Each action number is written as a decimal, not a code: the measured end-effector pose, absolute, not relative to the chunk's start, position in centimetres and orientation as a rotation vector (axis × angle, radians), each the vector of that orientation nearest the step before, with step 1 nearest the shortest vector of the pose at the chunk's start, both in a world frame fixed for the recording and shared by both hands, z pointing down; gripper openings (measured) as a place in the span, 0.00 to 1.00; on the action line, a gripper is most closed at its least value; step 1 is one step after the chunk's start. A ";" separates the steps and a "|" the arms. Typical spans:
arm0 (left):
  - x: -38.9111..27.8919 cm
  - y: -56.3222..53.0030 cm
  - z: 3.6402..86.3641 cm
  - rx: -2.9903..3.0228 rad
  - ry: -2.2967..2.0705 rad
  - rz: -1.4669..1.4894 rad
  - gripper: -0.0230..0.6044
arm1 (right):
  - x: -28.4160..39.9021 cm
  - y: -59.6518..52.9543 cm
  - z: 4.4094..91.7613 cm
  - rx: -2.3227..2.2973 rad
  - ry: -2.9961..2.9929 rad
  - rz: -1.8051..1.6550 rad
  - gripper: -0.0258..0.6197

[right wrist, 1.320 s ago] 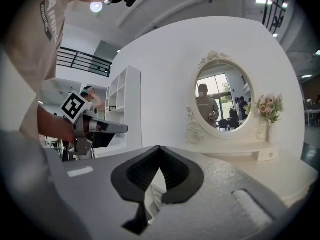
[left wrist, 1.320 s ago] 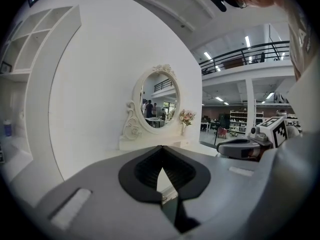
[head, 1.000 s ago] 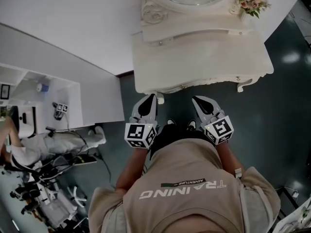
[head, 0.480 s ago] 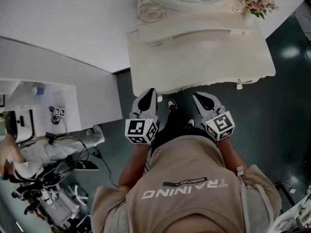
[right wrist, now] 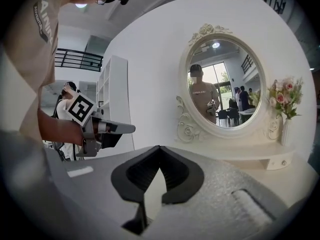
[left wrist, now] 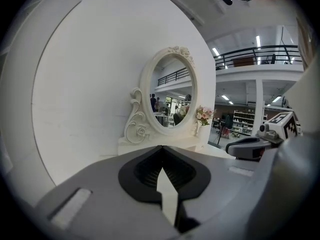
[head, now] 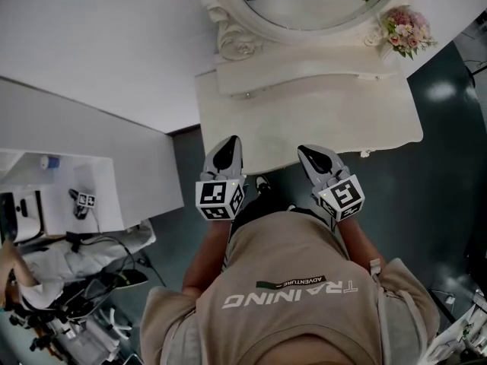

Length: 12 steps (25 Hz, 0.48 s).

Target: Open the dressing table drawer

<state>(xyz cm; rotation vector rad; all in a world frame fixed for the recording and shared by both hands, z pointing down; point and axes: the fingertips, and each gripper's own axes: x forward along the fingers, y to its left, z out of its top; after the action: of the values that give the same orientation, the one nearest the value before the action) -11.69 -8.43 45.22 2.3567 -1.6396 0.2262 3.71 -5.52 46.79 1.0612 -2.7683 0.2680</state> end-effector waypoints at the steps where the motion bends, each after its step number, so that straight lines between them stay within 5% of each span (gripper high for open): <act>1: -12.0 -9.3 45.3 2.359 -1.636 0.232 0.07 | 3.4 -6.2 46.4 1.070 -2.767 0.258 0.04; 12: -14.3 -16.3 48.1 2.400 -1.538 0.257 0.07 | 0.4 -11.1 45.9 1.201 -2.711 0.268 0.04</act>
<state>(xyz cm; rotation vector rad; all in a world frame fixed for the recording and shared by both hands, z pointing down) -14.29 -16.32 48.13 2.3995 -1.5385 0.2574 0.39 -11.06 45.92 1.2009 -2.7113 0.2684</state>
